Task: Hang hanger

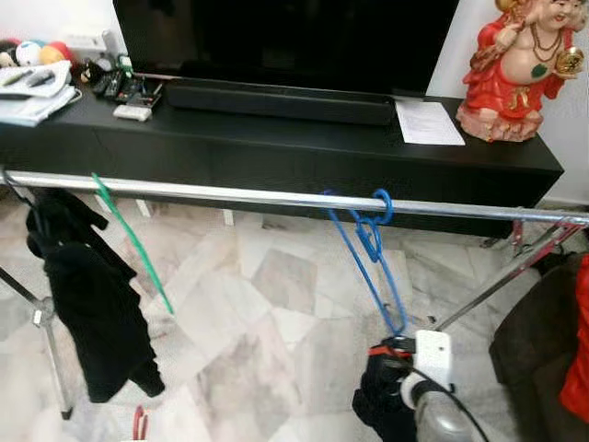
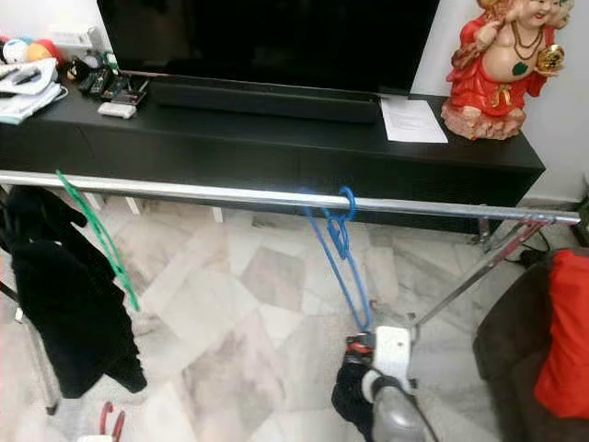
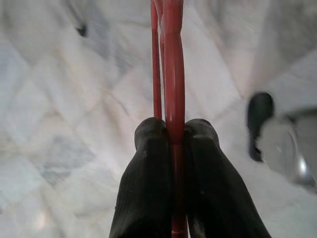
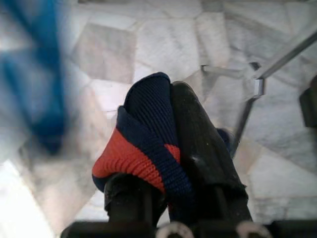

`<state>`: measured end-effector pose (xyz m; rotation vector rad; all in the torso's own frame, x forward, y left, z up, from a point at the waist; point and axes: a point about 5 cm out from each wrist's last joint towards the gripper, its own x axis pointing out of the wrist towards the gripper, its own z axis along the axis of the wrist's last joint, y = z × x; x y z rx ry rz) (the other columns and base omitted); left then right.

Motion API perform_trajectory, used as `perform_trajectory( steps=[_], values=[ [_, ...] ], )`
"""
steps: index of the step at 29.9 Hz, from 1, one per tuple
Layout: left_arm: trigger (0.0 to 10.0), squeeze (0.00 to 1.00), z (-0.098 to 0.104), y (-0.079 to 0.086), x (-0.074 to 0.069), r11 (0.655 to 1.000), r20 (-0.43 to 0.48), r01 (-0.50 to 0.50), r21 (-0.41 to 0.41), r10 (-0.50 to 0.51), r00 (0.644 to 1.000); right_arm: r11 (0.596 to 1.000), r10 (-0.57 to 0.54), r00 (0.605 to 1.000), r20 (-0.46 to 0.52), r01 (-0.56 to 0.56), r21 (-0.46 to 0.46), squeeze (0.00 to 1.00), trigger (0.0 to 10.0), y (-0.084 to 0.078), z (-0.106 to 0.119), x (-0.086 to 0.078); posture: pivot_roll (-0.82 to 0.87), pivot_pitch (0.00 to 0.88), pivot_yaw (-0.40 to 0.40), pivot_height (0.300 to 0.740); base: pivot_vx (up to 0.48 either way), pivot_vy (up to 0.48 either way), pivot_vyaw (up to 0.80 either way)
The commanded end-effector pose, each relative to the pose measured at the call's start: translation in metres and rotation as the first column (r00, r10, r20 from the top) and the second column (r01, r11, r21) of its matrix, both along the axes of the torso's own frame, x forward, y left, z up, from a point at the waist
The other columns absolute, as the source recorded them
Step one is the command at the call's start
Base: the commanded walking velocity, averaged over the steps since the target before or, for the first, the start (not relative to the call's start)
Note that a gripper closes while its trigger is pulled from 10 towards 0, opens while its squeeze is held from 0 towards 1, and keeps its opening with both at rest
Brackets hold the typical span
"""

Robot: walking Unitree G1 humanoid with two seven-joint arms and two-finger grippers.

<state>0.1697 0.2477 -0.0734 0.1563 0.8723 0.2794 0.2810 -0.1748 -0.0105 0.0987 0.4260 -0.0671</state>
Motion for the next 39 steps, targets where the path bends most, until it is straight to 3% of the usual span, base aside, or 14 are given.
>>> perform_trajectory(
  steps=[1, 17, 39],
  values=[
    [10.0, 0.0, -0.007, -0.004, -0.012, 1.0, -0.041, -0.019, -0.012, 0.019, 0.999, 1.0, -0.022, 1.0, -0.005, 0.022, -0.016, 0.0, 10.0, -0.01, -0.001, -0.003, 0.03, 0.175, -0.027, 0.74, 0.0, 0.48, 0.0],
    [10.0, 0.0, -0.009, -0.006, -0.012, 1.0, -0.047, -0.012, -0.021, 0.011, 0.999, 1.0, -0.024, 1.0, -0.005, 0.024, -0.013, 0.0, 10.0, -0.009, -0.001, -0.003, 0.03, 0.177, -0.024, 0.74, 0.0, 0.454, 0.0],
    [10.0, 0.0, -0.013, -0.014, -0.016, 0.998, -0.057, 0.027, -0.064, -0.03, 0.998, 0.998, -0.052, 0.999, 0.006, 0.052, -0.027, 0.0, 10.0, -0.014, 0.003, 0.001, 0.03, 0.175, -0.022, 0.74, -0.034, 0.0, 0.0]
  ],
)
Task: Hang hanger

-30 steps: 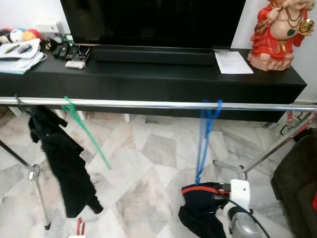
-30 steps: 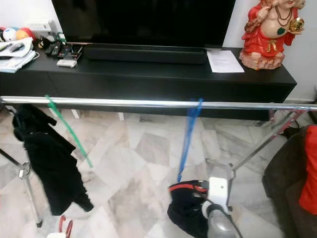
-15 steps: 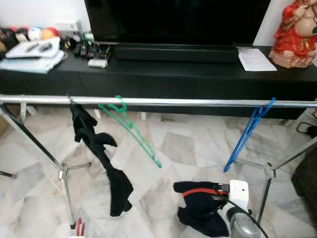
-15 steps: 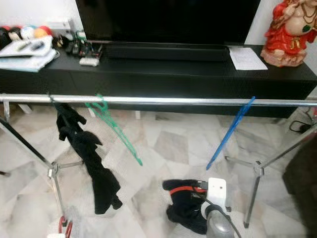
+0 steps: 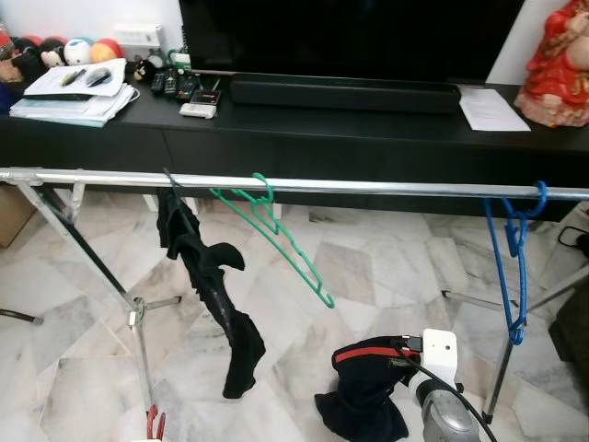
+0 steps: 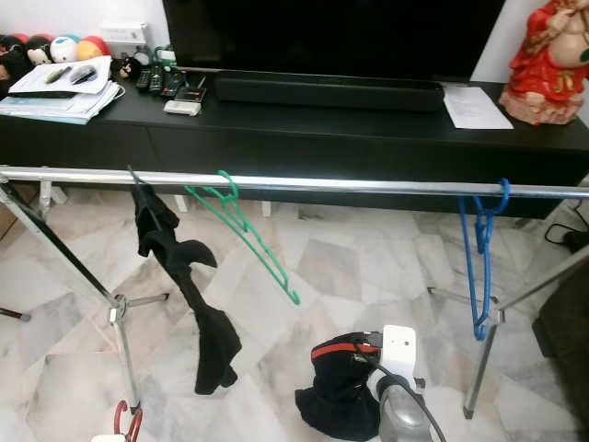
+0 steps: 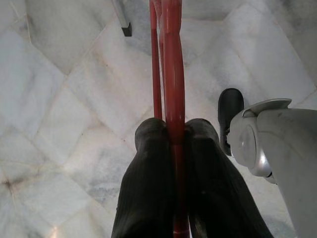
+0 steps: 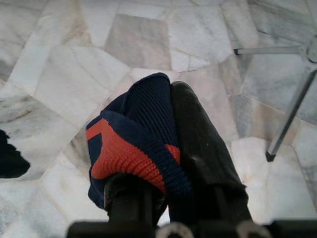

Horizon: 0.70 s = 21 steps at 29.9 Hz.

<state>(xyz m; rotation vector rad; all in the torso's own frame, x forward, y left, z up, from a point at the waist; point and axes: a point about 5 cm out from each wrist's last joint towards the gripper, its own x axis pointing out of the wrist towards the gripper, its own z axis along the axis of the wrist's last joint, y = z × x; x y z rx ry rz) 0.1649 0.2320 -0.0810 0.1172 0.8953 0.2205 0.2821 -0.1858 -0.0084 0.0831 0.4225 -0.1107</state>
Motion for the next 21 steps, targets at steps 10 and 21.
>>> perform_trajectory(
  steps=[10, 21],
  values=[
    [10.0, 0.0, -0.0063, 0.0005, -0.0142, 1.0, -0.047, 0.0, -0.006, 0.0, 0.999, 1.0, -0.03, 1.0, 0.005, 0.03, -0.007, 0.0, 10.0, -0.0049, 0.0012, 0.0002, 0.03, 0.165, -0.021, 0.74, -0.293, 0.0, 0.0],
    [10.0, 0.0, -0.0074, 0.0017, -0.0175, 1.0, -0.057, -0.005, -0.003, 0.005, 0.998, 0.999, -0.036, 0.999, -0.005, 0.036, -0.005, 0.0, 10.0, -0.0053, 0.0013, 0.0012, 0.03, 0.158, -0.023, 0.74, -0.32, 0.0, -0.42]
  ],
)
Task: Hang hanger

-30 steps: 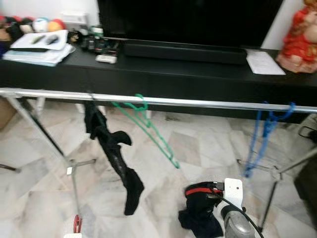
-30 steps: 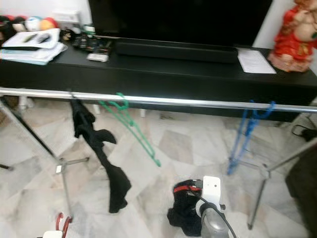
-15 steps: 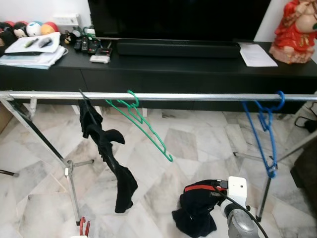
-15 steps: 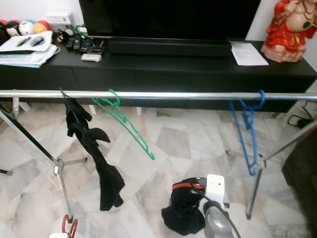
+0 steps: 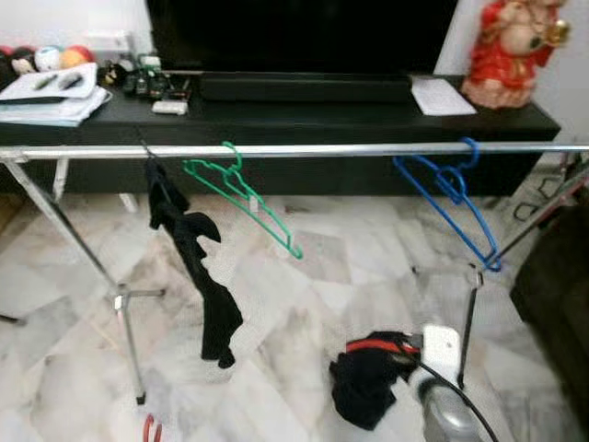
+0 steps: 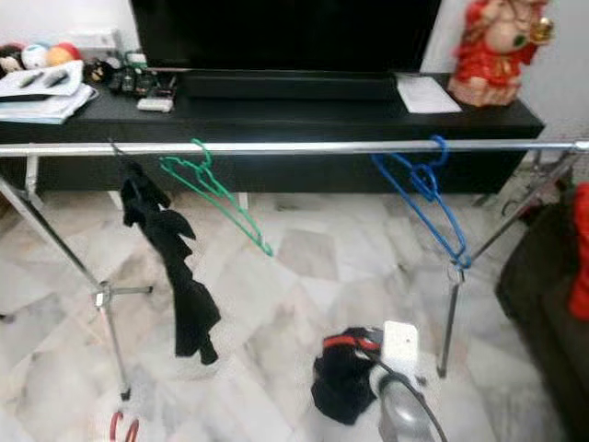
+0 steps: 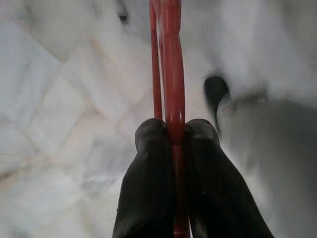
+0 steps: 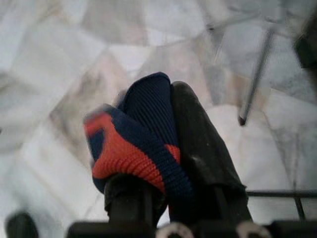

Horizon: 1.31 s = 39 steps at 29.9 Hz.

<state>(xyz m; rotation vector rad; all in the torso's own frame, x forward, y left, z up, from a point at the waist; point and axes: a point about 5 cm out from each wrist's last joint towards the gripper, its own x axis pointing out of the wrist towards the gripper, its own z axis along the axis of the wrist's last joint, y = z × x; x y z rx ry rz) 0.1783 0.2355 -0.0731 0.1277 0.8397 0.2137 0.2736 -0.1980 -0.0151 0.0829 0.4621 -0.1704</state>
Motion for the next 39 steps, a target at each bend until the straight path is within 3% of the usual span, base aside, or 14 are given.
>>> perform_trajectory(
  steps=[1, 18, 29, 39],
  values=[
    [10.0, 0.0, -0.0153, -0.0017, -0.031, 1.0, -0.111, -0.022, -0.013, 0.02, 0.994, 1.0, 0.018, 0.999, 0.038, -0.018, 0.006, 0.0, 10.0, 0.007, 0.0082, 0.0098, 0.03, 0.159, -0.024, 0.74, -0.33, 0.0, 0.0],
    [10.0, 0.0, -0.015, 0.0014, -0.0325, 0.999, -0.11, -0.037, -0.008, 0.036, 0.993, 1.0, 0.016, 0.999, 0.036, -0.017, 0.011, 0.0, 10.0, 0.0081, 0.0086, 0.0108, 0.03, 0.167, -0.025, 0.74, -0.33, 0.0, 0.0],
    [10.0, 0.0, -0.0162, 0.0014, -0.0347, 0.999, -0.121, -0.052, -0.015, 0.05, 0.991, 1.0, 0.014, 0.999, 0.034, -0.015, 0.011, 0.0, 10.0, 0.0079, 0.0081, 0.0102, 0.03, 0.172, -0.024, 0.74, 0.0, 0.0, 0.0],
    [10.0, 0.0, -0.0176, 0.0015, -0.038, 0.998, -0.137, -0.056, -0.018, 0.053, 0.989, 1.0, 0.018, 0.999, 0.031, -0.018, 0.011, 0.0, 10.0, 0.0085, 0.0076, 0.0099, 0.03, 0.175, -0.025, 0.74, 0.0, 0.384, 0.0]
  ],
)
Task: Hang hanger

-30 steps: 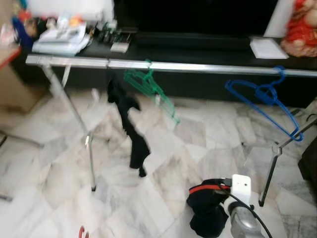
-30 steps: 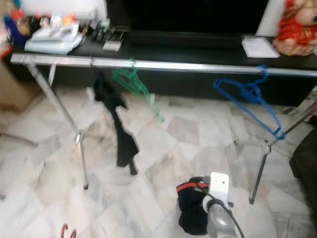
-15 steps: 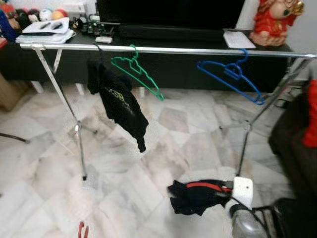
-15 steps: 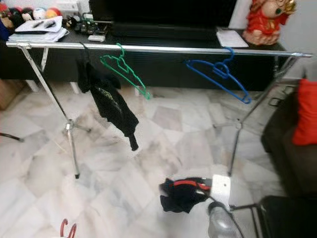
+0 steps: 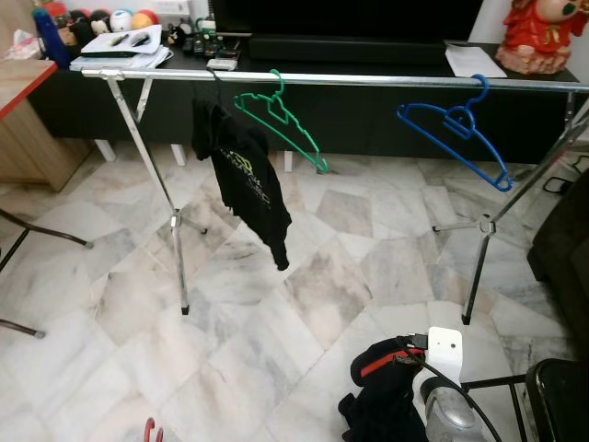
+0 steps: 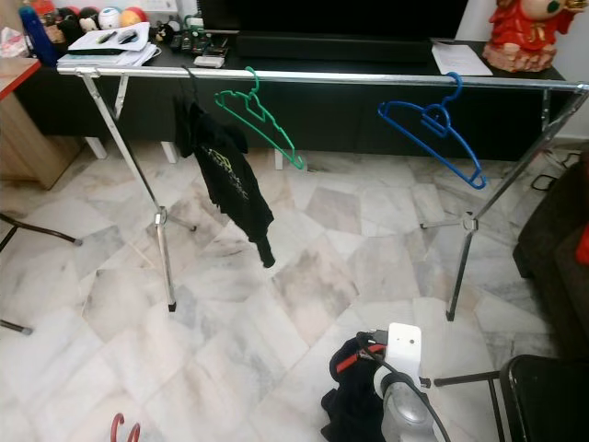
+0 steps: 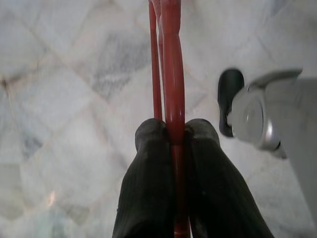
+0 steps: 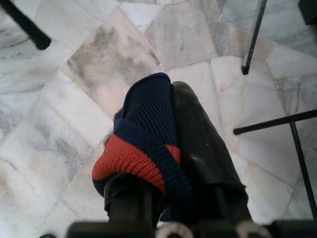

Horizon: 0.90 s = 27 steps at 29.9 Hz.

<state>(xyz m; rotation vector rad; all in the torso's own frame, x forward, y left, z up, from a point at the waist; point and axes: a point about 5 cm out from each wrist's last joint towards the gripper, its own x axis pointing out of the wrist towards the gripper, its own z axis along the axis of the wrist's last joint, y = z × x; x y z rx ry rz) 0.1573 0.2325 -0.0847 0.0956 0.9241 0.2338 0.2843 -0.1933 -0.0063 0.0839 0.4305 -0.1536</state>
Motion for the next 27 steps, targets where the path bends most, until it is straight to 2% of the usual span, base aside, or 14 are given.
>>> perform_trajectory(
  steps=[1, 20, 27],
  values=[
    [10.0, 0.0, -0.0062, 0.0045, -0.0174, 1.0, -0.059, -0.016, 0.005, 0.017, 0.998, 1.0, 0.004, 1.0, -0.001, -0.004, 0.009, 0.0, 10.0, 0.0039, -0.0012, -0.0007, 0.03, 0.175, -0.025, 0.74, 0.0, 0.405, 0.0],
    [10.0, 0.0, -0.0077, 0.0058, -0.0213, 1.0, -0.082, -0.006, 0.011, 0.006, 0.997, 1.0, 0.005, 1.0, -0.001, -0.005, 0.01, 0.0, 10.0, 0.0047, -0.0011, -0.0006, 0.03, 0.156, -0.015, 0.74, 0.0, 0.39, 0.0],
    [10.0, 0.0, -0.0074, 0.0061, -0.0212, 1.0, -0.078, 0.001, 0.012, 0.0, 0.997, 1.0, 0.004, 1.0, 0.001, -0.004, 0.013, 0.0, 10.0, 0.0053, -0.0011, -0.0005, 0.03, 0.164, -0.016, 0.74, 0.0, 0.0, 0.0]
  ],
)
